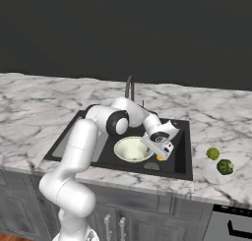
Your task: Remove the broccoli and broccoli from the sink. Then move the bowl and cup from the counter to the sink for washing.
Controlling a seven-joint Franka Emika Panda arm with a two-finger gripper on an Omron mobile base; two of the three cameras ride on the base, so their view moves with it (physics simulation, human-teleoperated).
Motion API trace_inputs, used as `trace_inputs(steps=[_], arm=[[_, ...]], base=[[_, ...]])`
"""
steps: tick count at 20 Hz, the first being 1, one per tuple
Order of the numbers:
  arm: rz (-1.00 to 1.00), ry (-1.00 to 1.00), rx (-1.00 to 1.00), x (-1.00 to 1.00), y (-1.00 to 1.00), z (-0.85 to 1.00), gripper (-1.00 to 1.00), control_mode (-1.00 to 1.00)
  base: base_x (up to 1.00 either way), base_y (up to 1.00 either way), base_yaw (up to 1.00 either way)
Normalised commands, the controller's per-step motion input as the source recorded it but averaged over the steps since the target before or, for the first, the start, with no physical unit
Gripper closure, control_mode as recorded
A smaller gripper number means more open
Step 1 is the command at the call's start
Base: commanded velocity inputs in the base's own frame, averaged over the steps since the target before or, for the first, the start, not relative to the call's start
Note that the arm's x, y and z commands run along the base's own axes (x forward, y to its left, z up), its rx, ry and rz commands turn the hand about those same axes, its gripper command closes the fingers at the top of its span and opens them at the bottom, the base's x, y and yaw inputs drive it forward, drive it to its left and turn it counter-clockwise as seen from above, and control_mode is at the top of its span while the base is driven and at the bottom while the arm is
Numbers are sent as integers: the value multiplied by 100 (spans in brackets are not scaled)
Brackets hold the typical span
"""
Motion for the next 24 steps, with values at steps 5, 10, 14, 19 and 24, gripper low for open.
trace_inputs(steps=[5, 10, 14, 19, 24], arm=[[-2, 0, 0, -7, 9, -1, -100, -100], [-2, 0, -3, -7, 2, 5, -100, -100], [-1, -1, -3, -5, 0, 15, -100, -100], [0, -3, -3, -5, 0, 21, -100, -100], [0, -7, -4, -13, 0, 22, -100, -100]], base=[[0, 0, 0], [0, 0, 0], [0, 0, 0], [0, 0, 0], [0, 0, 0]])
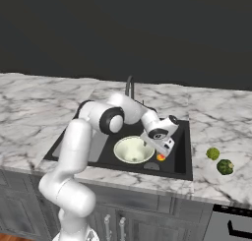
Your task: Remove the broccoli and broccoli from the sink. Then move the bowl and cup from the counter to the sink for washing.
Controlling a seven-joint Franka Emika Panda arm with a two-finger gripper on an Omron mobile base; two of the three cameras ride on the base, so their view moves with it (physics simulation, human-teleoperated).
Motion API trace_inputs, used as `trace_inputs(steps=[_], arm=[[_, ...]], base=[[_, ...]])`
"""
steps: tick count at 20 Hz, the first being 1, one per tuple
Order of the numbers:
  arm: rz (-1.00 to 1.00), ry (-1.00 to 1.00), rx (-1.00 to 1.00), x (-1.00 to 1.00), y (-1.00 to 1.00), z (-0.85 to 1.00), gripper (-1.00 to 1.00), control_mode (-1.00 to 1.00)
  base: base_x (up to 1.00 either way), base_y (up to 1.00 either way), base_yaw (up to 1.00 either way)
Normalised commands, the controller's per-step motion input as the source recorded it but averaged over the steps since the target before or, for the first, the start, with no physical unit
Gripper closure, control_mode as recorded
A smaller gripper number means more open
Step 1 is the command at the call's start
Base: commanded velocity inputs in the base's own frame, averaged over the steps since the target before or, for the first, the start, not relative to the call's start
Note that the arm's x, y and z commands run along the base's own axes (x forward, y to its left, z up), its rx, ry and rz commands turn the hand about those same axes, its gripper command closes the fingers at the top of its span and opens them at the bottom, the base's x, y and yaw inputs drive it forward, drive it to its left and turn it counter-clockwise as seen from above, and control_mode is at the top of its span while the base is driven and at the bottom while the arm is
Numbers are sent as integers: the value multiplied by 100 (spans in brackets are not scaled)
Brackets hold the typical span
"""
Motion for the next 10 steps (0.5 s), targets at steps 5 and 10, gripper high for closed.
trace_inputs(steps=[5, 10], arm=[[0, -9, -8, -16, 0, 25, -100, -100], [0, -13, -11, -15, 5, 32, -100, -100]], base=[[0, 0, 0], [0, 0, 0]])
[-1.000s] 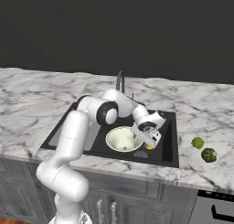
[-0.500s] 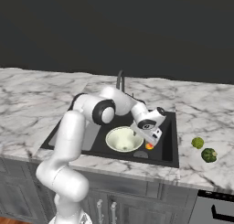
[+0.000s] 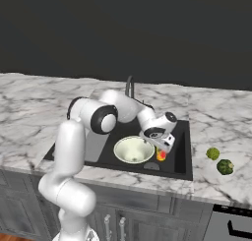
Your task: Remove the broccoli and broccoli from the sink. Then move the bowl and cup from the counter to the sink for washing.
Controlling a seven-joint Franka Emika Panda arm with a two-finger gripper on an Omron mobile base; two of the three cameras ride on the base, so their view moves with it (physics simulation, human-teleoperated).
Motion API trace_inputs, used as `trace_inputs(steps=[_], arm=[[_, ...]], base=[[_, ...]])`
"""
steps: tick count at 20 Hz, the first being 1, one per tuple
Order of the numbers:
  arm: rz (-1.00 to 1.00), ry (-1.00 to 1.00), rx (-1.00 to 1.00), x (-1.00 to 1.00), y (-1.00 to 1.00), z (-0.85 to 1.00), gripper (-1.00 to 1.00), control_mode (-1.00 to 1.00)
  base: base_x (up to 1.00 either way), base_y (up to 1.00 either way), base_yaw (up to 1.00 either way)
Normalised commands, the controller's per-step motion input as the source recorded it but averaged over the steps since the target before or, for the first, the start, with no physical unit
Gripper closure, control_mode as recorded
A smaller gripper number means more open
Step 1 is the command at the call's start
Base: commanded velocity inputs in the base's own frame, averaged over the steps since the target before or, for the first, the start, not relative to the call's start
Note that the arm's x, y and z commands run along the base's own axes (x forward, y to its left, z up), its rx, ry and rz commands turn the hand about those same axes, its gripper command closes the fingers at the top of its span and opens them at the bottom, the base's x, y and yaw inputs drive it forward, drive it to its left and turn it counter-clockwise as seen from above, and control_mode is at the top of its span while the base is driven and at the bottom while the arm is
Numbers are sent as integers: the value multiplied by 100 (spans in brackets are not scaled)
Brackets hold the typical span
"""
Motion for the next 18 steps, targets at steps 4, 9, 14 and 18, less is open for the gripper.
trace_inputs(steps=[4, 9, 14, 18], arm=[[0, -11, -18, -13, 10, 29, -100, -100], [0, -10, -20, -14, 9, 27, -100, -100], [0, -6, -18, -16, 10, 25, -100, -100], [0, -1, -12, -16, 6, 26, -100, -100]], base=[[0, 0, 0], [0, 0, 0], [0, 0, 0], [0, 0, 0]])
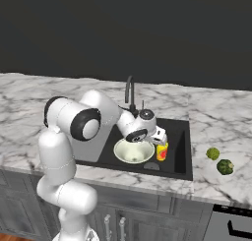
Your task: Remove the broccoli and broccoli from the sink. Then move the bowl and cup from the counter to the sink for washing.
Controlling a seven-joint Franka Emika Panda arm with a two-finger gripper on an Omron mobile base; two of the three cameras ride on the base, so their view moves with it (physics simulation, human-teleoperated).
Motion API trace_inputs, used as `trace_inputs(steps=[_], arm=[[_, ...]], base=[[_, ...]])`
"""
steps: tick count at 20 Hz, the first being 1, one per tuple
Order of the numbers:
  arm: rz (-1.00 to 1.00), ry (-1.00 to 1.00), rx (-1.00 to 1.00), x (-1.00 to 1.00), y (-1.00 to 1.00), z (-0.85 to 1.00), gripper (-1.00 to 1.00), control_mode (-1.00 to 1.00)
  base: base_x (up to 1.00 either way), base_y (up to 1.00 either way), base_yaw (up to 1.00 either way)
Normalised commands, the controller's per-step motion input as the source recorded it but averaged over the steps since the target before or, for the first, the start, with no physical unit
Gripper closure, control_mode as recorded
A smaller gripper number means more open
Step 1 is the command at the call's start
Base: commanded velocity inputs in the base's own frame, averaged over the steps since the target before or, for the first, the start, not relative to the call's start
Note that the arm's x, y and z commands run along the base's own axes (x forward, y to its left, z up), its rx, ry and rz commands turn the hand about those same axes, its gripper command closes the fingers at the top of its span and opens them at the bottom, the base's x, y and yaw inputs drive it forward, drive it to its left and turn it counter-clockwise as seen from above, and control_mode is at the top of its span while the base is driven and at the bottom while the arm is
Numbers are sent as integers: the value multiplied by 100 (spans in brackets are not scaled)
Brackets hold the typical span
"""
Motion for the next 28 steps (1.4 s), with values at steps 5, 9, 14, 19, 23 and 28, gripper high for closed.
trace_inputs(steps=[5, 9, 14, 19, 23, 28], arm=[[0, 0, -7, -15, 4, 28, -100, -100], [0, 0, -2, -11, 5, 32, -100, -100], [0, 0, 0, -18, 1, 33, -100, -100], [0, 0, 0, -26, 1, 32, -100, -100], [0, 0, 0, -33, 8, 30, -100, -100], [0, -3, 0, -31, 9, 32, -100, -100]], base=[[0, 0, 0], [0, 0, 0], [0, 0, 0], [0, 0, 0], [0, 0, 0], [0, 0, 0]])
